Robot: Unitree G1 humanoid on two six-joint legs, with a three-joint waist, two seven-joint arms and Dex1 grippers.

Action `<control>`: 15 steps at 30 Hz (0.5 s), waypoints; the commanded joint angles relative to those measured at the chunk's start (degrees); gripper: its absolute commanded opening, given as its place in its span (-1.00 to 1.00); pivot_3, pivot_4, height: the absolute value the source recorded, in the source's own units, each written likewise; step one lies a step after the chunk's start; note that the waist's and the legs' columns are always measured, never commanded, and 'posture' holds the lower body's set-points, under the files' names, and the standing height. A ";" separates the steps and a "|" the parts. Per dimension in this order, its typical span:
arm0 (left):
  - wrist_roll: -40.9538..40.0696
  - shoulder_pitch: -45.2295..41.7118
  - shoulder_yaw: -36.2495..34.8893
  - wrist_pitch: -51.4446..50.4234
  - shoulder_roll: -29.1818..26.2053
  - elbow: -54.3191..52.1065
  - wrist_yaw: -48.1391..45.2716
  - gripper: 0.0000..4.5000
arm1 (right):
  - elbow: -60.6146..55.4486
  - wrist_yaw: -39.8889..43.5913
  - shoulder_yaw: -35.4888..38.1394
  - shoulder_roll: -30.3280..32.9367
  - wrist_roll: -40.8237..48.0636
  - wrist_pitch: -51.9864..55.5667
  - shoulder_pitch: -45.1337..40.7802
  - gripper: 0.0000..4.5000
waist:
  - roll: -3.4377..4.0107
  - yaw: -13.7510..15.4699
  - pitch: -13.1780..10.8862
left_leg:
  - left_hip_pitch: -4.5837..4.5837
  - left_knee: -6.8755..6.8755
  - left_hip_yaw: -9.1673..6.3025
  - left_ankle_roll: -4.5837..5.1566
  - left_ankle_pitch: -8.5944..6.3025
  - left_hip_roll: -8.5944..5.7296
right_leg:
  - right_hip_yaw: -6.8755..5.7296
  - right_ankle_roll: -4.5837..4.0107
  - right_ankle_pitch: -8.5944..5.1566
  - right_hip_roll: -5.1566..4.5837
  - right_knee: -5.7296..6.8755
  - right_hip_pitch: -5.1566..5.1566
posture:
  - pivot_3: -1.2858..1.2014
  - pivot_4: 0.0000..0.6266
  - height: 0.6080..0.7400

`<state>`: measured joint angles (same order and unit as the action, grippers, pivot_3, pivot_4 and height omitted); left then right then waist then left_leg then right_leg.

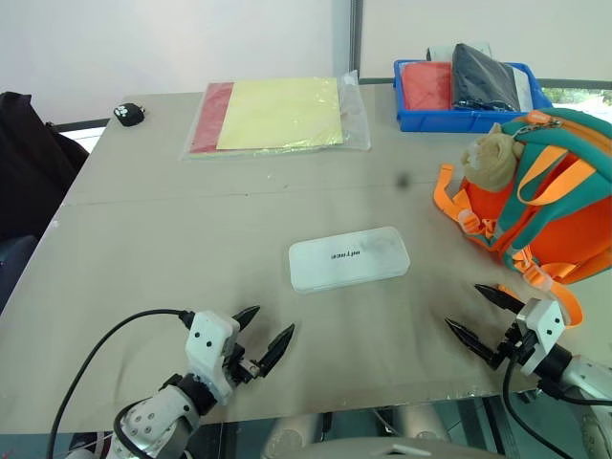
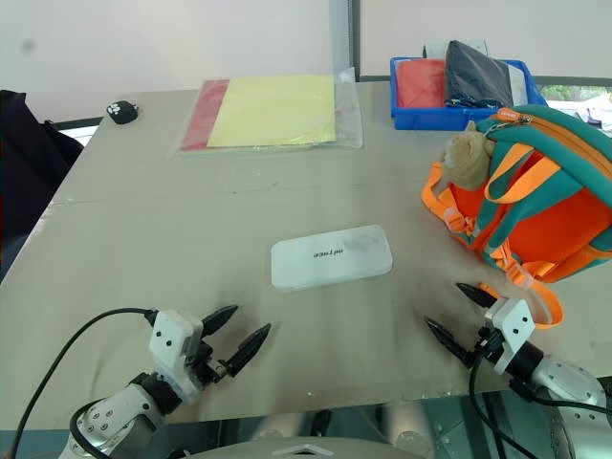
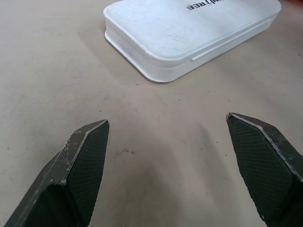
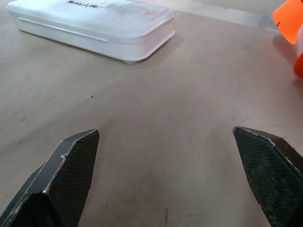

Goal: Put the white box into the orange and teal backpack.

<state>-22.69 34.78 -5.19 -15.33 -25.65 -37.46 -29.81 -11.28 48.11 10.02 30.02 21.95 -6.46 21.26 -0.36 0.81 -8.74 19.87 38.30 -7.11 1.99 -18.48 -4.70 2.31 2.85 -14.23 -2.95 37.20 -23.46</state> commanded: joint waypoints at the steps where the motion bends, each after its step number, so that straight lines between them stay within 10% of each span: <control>1: -0.41 0.27 -1.70 1.26 -1.33 0.79 -2.22 0.80 | -2.32 -1.24 0.50 -1.07 0.38 -0.83 -0.62 0.99 | 0.00 0.00 0.00 | 0.00 0.00 0.00 0.00 0.00 0.00 | 0.00 0.00 0.00 0.00 0.00 0.00 | 0.03 -0.52 1.00; 15: -0.66 1.79 -3.76 3.09 -1.00 1.78 -4.55 0.80 | -2.01 -0.87 -1.35 -1.20 -0.13 -0.18 -2.36 0.99 | 0.01 -0.01 0.01 | 0.00 0.00 -0.01 0.00 0.00 -0.01 | -0.01 0.00 0.00 -0.01 -0.02 0.00 | 0.03 -0.52 1.00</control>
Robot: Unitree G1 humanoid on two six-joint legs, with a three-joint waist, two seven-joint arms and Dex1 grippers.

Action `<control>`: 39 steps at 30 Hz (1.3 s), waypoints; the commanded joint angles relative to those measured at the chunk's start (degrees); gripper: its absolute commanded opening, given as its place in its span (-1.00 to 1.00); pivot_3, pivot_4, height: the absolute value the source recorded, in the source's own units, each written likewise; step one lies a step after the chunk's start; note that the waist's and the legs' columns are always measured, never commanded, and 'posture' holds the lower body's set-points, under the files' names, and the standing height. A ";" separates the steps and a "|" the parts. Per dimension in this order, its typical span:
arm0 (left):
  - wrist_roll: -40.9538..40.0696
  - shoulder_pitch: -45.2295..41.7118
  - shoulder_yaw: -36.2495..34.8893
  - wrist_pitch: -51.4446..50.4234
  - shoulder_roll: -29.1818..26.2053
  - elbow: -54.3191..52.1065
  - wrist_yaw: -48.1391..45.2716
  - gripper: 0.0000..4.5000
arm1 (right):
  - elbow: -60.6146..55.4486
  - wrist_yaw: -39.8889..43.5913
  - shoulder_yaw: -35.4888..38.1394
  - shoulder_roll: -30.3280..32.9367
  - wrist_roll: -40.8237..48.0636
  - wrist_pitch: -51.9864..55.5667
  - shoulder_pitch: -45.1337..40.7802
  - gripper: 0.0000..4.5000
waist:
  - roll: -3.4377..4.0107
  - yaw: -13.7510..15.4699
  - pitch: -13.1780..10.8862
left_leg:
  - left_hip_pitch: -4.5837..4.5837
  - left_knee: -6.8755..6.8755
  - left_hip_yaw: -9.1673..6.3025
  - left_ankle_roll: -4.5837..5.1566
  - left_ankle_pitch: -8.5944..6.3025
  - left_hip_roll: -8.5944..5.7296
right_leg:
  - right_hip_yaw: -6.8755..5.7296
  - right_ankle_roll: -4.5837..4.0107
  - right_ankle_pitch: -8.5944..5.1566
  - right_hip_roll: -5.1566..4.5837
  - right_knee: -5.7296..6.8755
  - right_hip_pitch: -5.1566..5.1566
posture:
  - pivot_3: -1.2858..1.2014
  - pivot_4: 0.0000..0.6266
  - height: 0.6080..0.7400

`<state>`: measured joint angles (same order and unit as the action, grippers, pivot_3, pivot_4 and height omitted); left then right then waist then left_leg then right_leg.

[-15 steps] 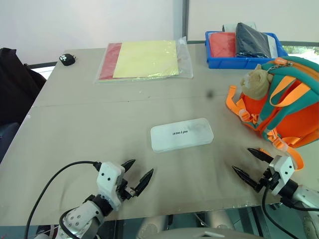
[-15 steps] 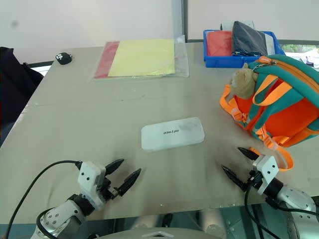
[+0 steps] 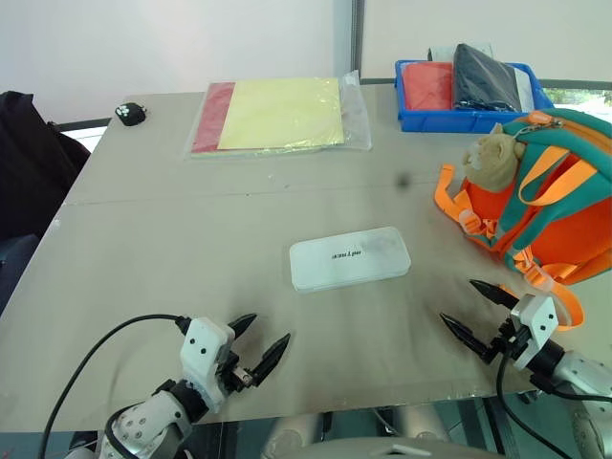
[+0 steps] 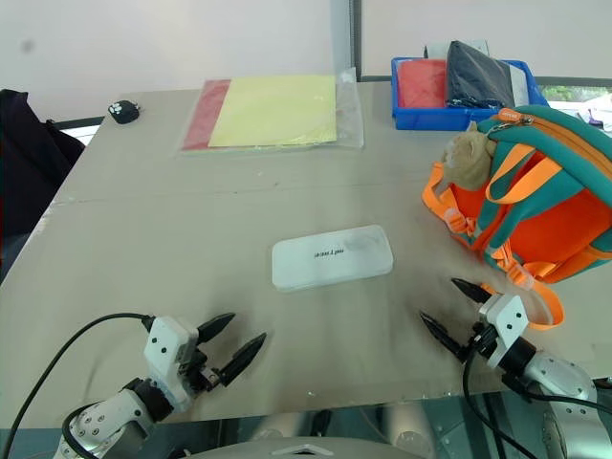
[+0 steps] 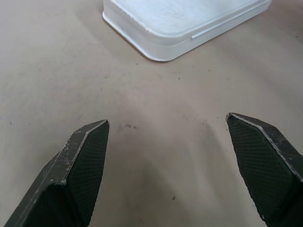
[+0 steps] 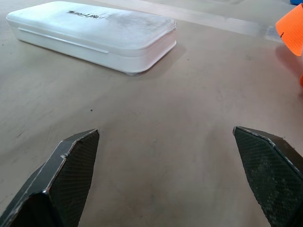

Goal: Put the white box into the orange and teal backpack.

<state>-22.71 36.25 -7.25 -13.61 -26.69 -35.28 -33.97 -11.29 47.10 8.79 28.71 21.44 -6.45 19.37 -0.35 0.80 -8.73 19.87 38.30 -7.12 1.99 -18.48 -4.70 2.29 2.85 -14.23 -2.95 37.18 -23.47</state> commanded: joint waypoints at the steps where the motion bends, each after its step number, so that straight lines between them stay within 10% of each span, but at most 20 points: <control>1: -0.63 0.17 -2.00 1.53 -0.02 -0.24 -0.49 0.80 | -1.98 0.18 -0.16 0.14 0.43 -0.09 -0.64 0.99 | 0.00 -0.01 0.00 | 0.00 0.00 0.00 0.00 0.00 0.00 | 0.00 0.00 0.00 0.00 0.00 0.00 | 0.03 -0.52 1.00; 5: -2.83 -1.19 -4.10 0.87 -0.84 0.67 -2.37 0.80 | -2.22 0.19 -0.51 0.28 0.61 0.71 -1.68 0.76 | 0.00 -0.01 0.00 | 0.00 0.00 0.00 0.00 0.00 0.00 | 0.00 0.00 0.00 0.00 0.00 0.00 | 0.03 -0.52 1.00; 14: -40.92 -15.38 -15.11 -27.58 -4.28 3.75 10.41 0.80 | -3.09 -5.44 -2.83 -1.49 -0.25 7.41 -11.72 -0.98 | -0.02 -0.07 0.00 | -0.06 0.05 -0.03 -0.02 0.01 0.00 | -0.03 0.00 0.01 0.00 0.23 -0.02 | 0.03 -0.52 1.00; 23: -76.44 -37.71 -9.49 -47.49 -8.60 29.58 33.07 0.80 | 6.71 -7.81 -3.96 -2.92 -3.36 8.12 -24.80 -0.98 | -0.07 -0.09 0.04 | -0.07 0.19 -0.07 -0.14 0.08 -0.10 | -0.04 -0.01 0.02 -0.01 0.65 -0.19 | 0.03 -0.52 1.00; 39: -72.95 -51.91 -0.43 -57.94 -5.87 41.86 39.51 0.80 | 1.34 -7.31 -15.38 -6.00 -8.47 10.96 -26.99 -0.98 | 0.19 0.08 0.51 | -0.09 0.25 -0.13 -0.23 0.14 -0.19 | -0.02 -0.01 0.02 -0.02 0.70 -0.25 | 0.03 -0.52 1.00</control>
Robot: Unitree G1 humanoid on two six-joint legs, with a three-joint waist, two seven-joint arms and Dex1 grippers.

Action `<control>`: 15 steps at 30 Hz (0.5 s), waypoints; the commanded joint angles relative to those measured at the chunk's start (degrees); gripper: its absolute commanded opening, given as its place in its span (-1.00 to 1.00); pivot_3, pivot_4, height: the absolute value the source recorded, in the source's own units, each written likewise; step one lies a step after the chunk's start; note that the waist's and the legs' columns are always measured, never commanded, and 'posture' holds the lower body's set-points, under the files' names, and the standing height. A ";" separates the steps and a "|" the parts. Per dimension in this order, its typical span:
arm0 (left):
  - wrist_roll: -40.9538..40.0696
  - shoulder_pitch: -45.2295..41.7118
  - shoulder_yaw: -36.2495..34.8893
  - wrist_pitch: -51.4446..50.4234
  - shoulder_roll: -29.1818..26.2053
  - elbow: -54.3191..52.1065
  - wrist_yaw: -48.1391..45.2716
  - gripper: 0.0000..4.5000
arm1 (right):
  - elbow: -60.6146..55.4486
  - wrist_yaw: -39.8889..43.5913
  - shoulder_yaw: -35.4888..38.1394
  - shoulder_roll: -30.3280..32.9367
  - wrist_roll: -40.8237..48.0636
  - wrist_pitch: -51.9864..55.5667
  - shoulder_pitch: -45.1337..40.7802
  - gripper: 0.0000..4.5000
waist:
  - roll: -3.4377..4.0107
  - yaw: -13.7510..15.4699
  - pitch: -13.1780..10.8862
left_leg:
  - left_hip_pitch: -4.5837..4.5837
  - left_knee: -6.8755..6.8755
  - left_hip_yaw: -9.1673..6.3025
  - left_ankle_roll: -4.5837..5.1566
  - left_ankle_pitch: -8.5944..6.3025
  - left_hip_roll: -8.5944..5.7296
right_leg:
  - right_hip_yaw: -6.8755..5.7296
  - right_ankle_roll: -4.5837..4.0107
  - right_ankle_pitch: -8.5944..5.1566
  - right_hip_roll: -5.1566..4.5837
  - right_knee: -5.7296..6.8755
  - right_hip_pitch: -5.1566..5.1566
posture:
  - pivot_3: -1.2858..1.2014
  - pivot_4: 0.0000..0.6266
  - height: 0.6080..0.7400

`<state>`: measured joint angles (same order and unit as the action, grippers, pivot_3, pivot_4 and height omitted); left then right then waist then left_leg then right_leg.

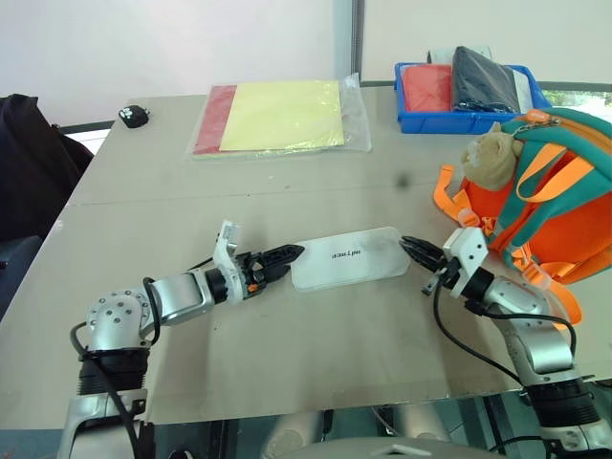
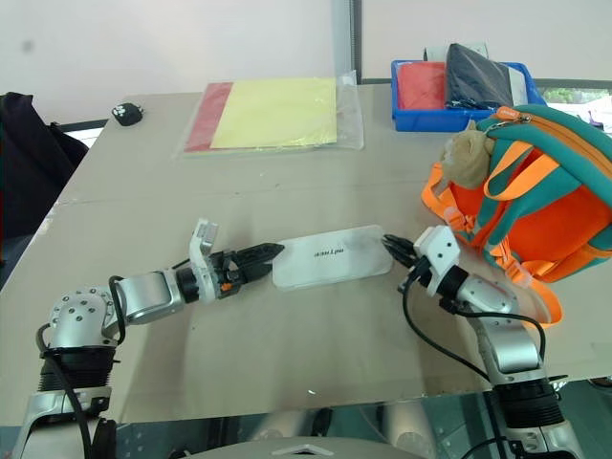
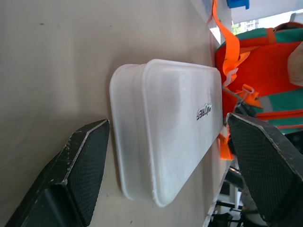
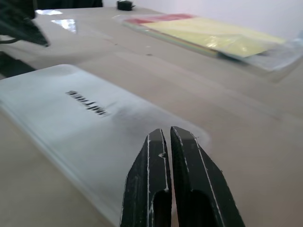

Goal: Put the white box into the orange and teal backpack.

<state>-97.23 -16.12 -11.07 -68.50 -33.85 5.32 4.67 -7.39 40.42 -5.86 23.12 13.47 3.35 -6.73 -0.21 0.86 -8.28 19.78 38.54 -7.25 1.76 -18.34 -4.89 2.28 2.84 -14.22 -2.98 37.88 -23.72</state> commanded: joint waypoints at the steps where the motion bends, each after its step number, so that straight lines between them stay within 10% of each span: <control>1: 1.29 0.43 3.40 -3.36 1.75 1.37 0.94 0.80 | -2.59 -0.83 -1.09 -0.43 -0.76 1.87 -0.84 -0.98 | 0.06 0.04 0.06 | 0.00 0.00 -0.02 0.00 0.00 -0.02 | 0.00 0.00 0.00 -0.01 0.00 0.01 | 0.03 -0.52 1.00; 15: -0.92 1.34 3.67 -4.13 5.09 -0.39 1.72 0.80 | -2.34 -5.60 0.77 2.63 -2.92 14.30 3.64 -0.98 | -0.18 0.06 1.09 | -0.05 0.01 -0.09 0.00 0.00 -0.07 | -0.02 0.00 0.00 -0.05 -0.02 0.09 | 0.03 -0.52 1.00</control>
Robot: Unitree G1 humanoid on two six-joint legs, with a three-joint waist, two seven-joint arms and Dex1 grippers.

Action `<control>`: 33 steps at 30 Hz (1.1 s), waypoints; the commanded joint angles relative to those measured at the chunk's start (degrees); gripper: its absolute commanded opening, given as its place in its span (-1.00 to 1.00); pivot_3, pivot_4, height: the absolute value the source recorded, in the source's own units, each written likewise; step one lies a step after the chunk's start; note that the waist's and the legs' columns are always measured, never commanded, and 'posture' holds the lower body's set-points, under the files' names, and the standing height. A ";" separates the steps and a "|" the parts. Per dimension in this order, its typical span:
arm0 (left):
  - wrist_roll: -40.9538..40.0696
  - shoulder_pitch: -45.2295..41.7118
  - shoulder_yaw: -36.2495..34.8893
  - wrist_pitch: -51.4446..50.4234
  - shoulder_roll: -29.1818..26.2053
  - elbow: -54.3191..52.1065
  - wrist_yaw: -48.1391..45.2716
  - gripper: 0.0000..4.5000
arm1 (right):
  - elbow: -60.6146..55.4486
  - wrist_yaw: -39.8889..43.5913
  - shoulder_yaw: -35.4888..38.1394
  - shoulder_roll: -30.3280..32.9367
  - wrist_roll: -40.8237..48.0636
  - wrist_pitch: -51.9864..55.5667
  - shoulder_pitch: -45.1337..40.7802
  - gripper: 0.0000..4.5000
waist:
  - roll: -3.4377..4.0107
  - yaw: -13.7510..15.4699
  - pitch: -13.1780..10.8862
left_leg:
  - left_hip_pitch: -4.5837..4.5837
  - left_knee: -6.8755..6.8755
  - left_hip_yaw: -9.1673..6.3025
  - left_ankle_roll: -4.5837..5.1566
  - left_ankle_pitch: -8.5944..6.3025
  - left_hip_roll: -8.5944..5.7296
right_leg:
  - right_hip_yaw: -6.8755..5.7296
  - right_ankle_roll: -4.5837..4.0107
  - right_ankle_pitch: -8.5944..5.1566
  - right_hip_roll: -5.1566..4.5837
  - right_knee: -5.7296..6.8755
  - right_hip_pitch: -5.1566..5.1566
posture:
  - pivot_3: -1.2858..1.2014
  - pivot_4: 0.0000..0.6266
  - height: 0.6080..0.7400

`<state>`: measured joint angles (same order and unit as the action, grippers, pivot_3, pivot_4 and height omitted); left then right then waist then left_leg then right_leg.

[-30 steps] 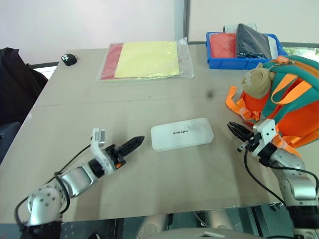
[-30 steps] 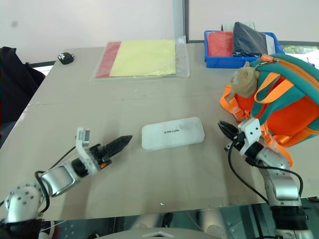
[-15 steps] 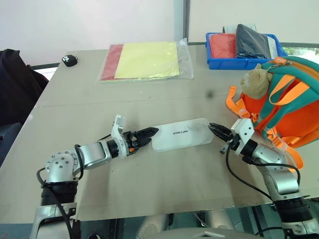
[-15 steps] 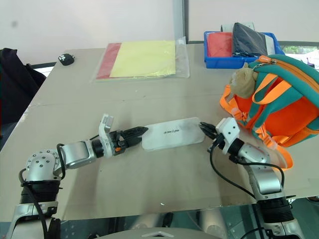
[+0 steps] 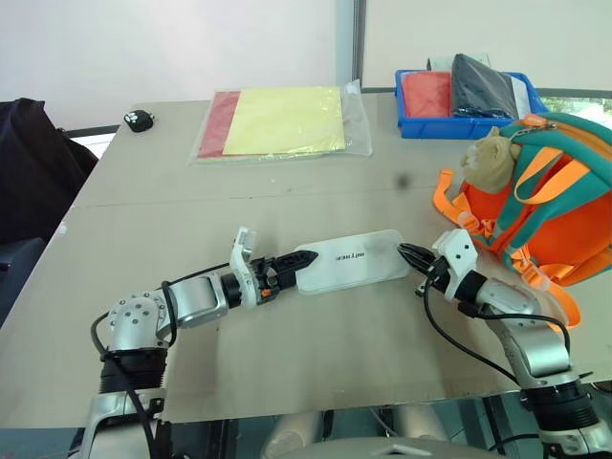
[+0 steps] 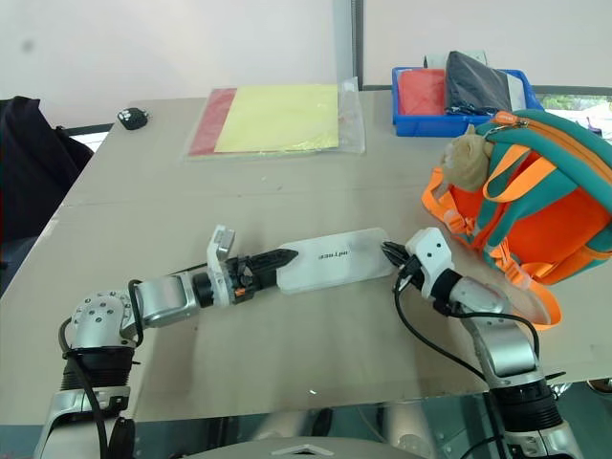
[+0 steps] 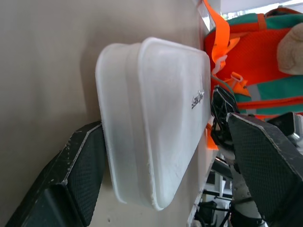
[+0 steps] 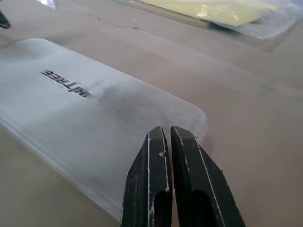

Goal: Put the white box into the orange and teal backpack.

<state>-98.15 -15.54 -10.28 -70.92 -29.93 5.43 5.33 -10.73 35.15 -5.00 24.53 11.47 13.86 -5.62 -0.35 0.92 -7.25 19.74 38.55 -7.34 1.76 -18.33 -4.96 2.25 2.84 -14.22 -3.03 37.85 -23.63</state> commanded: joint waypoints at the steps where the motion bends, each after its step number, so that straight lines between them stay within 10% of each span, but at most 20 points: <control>1: -0.23 0.66 2.65 -1.36 1.57 -0.39 1.19 0.80 | 0.73 -0.32 -0.05 1.36 -0.87 3.99 2.98 -0.98 | -0.05 0.00 0.11 | 0.00 0.00 0.00 0.00 0.00 0.00 | 0.00 0.00 0.00 0.00 0.00 0.00 | 0.03 -0.52 1.00; 21: 3.74 -2.03 2.88 -0.73 6.93 0.22 -0.11 0.80 | -4.14 5.93 -4.48 -1.55 1.71 0.43 0.46 -0.98 | 0.04 -0.06 0.10 | 0.01 -0.03 -0.02 -0.02 0.01 0.01 | 0.01 0.00 0.00 0.01 0.01 0.02 | 0.03 -0.52 1.00; 28: 2.53 -1.38 1.75 -1.59 6.76 -0.57 -0.90 -0.39 | -1.82 5.57 -3.10 -1.35 0.74 -1.20 1.16 -1.00 | -0.02 -0.11 0.01 | 0.04 -0.10 -0.06 -0.06 0.03 0.01 | -0.02 0.00 0.00 0.02 -0.02 -0.04 | 0.03 -0.52 1.00; 33: 0.96 -0.38 0.63 -1.22 6.27 -0.98 -1.07 -0.50 | -0.98 5.23 -1.56 -0.96 0.76 -2.00 1.53 -1.00 | -0.05 -0.19 -0.01 | 0.05 -0.14 -0.05 -0.06 0.03 0.01 | 0.01 0.00 -0.01 0.02 -0.06 -0.05 | 0.03 -0.52 1.00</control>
<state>-96.60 -16.60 -11.35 -70.69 -23.78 5.61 3.99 -9.63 38.89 -5.89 24.30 10.72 14.45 -3.56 -0.40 0.73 -7.26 19.79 38.40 -7.39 1.70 -18.30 -4.94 2.26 2.84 -14.22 -3.01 37.79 -23.68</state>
